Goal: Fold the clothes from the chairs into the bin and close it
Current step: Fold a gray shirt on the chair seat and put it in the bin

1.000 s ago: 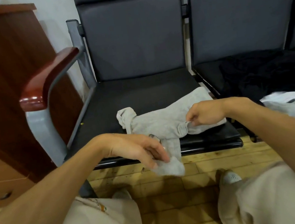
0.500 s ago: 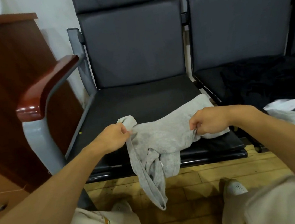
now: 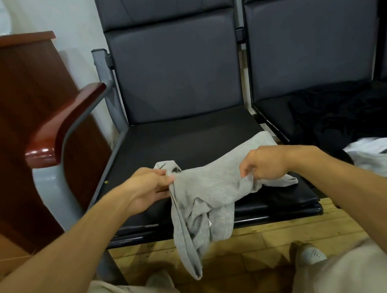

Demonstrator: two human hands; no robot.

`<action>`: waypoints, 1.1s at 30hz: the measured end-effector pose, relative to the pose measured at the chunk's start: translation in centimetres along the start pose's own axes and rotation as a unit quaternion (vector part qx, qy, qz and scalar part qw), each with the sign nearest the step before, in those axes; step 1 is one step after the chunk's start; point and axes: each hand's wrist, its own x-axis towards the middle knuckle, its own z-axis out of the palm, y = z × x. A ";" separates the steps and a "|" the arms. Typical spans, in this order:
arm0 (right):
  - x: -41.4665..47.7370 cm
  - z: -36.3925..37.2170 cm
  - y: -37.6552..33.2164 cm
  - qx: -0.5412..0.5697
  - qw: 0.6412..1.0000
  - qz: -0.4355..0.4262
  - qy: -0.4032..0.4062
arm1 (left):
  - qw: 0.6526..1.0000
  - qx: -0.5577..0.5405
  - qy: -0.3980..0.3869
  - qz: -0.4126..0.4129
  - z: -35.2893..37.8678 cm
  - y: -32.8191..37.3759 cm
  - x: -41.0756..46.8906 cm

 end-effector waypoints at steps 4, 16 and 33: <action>-1.7 -0.6 0.4 -0.010 0.997 0.059 -0.051 | 0.989 -0.069 -0.127 0.016 -0.9 0.3 -2.0; -1.8 -0.3 -0.2 0.040 0.996 0.023 -0.078 | 0.993 0.104 0.049 -0.015 -1.1 -0.5 -2.5; -0.5 -0.2 1.2 0.212 0.961 0.048 0.169 | 0.953 0.294 0.053 0.058 -3.8 -0.9 -1.4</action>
